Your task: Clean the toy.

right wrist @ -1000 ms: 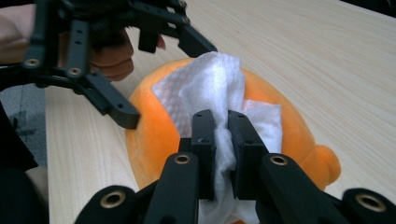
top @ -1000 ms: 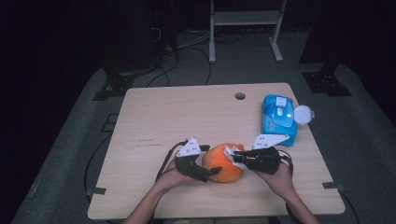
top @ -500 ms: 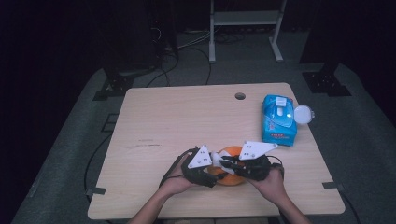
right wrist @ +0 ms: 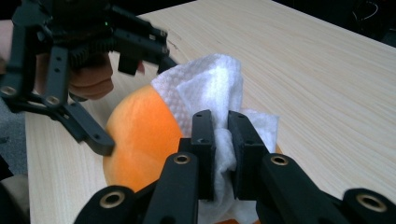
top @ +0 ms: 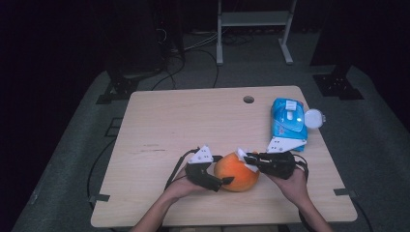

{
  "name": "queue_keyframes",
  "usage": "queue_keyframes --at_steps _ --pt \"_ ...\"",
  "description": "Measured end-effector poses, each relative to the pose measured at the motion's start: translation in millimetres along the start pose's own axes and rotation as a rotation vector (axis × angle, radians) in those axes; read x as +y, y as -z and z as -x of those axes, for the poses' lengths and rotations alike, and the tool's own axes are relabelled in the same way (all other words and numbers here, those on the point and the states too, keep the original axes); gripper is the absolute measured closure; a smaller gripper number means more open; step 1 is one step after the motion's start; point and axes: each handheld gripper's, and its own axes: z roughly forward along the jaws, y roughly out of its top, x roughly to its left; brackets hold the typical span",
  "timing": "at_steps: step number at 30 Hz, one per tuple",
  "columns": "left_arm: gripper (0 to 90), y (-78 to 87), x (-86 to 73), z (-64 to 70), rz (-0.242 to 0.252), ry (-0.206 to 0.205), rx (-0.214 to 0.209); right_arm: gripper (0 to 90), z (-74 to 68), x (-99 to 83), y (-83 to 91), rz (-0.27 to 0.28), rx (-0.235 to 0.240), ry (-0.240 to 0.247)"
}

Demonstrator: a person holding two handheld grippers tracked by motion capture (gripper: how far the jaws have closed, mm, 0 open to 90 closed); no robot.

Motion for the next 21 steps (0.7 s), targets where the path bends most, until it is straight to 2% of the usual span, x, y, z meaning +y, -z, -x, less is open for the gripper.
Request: queue_keyframes --at_steps 3,5,7,9,10,13,16,18,21 --pt "24.0 0.7 3.5 2.8 0.003 -0.013 0.031 80.6 -9.1 4.6 0.4 0.017 0.004 0.037" --pt "24.3 -1.5 5.7 6.6 0.004 -0.012 0.045 80.6 -19.1 9.0 -2.5 0.026 0.036 0.061" --pt "24.2 -3.0 7.4 10.8 -0.003 -0.034 0.052 80.6 -33.2 12.6 -10.0 0.019 0.079 0.089" --pt "24.3 -2.7 6.9 11.9 -0.013 -0.052 0.057 80.6 -45.1 14.1 -18.7 0.011 0.093 0.127" --pt "24.4 -1.8 5.8 10.7 -0.014 -0.047 0.055 80.6 -47.0 14.6 -21.1 0.003 0.090 0.130" --pt "25.5 0.0 3.6 6.0 -0.007 -0.029 0.052 80.8 -36.0 14.3 -17.8 0.009 0.079 0.094" --pt "26.1 1.6 0.8 2.3 -0.005 -0.025 0.048 80.8 -19.3 9.3 -7.7 0.014 0.028 0.055" --pt "26.1 2.3 -1.2 0.9 -0.004 -0.020 0.044 80.8 -5.4 3.0 -0.5 0.018 -0.009 0.017" --pt "26.2 1.7 -1.5 1.6 0.002 -0.022 0.045 80.7 11.3 -7.5 7.9 0.012 -0.035 -0.055"
